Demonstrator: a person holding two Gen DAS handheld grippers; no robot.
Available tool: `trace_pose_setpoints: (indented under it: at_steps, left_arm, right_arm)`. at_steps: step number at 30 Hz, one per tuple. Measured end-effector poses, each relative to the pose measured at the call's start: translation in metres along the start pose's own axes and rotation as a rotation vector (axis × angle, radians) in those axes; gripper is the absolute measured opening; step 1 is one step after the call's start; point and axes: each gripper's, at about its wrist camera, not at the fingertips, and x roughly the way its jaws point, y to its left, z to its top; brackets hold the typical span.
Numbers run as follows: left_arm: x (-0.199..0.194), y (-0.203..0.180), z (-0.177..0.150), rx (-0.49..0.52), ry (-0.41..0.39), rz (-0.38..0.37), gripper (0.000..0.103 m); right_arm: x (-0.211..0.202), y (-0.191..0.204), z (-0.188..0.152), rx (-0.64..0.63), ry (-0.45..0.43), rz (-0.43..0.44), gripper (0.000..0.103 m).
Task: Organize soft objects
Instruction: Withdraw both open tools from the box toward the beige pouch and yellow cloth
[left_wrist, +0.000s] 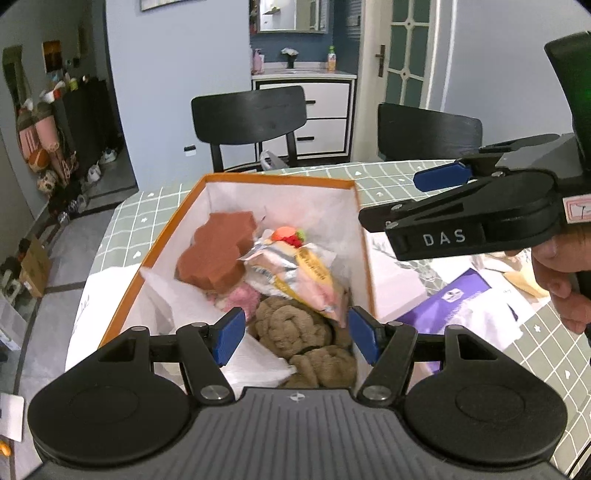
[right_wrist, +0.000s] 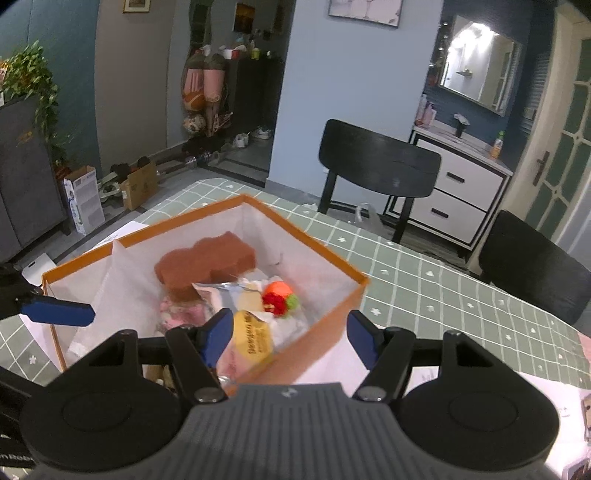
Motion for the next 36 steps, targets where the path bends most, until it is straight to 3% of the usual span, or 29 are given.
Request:
trace_pose_setpoints:
  at_steps: [13,36]
  left_arm:
    - [-0.005,-0.063,-0.002,0.086,-0.017,-0.030,0.079]
    - [0.039,-0.180,-0.014,0.244,0.018,-0.138,0.079]
  right_arm:
    - [-0.044,-0.063,-0.039,0.050,-0.005,-0.061,0.068]
    - [-0.082,-0.183,-0.183,0.173,0.096,-0.118,0.068]
